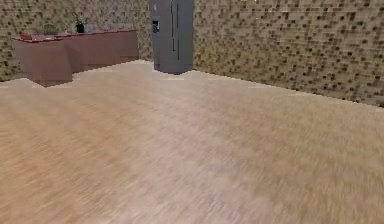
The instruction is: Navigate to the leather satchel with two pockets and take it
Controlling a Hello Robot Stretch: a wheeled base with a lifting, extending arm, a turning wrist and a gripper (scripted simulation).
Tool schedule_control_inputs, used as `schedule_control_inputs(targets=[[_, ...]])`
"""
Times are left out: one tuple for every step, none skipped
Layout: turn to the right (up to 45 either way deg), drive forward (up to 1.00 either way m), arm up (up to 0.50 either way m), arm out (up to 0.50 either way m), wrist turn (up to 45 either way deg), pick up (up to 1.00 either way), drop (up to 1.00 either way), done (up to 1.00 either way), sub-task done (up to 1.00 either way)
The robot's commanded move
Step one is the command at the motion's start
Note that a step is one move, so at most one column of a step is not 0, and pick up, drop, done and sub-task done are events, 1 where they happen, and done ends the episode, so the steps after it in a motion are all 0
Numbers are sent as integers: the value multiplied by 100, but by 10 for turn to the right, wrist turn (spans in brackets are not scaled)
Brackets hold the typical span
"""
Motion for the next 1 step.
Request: schedule_control_inputs(targets=[[360,0,0,0,0,0,0,0,0]])
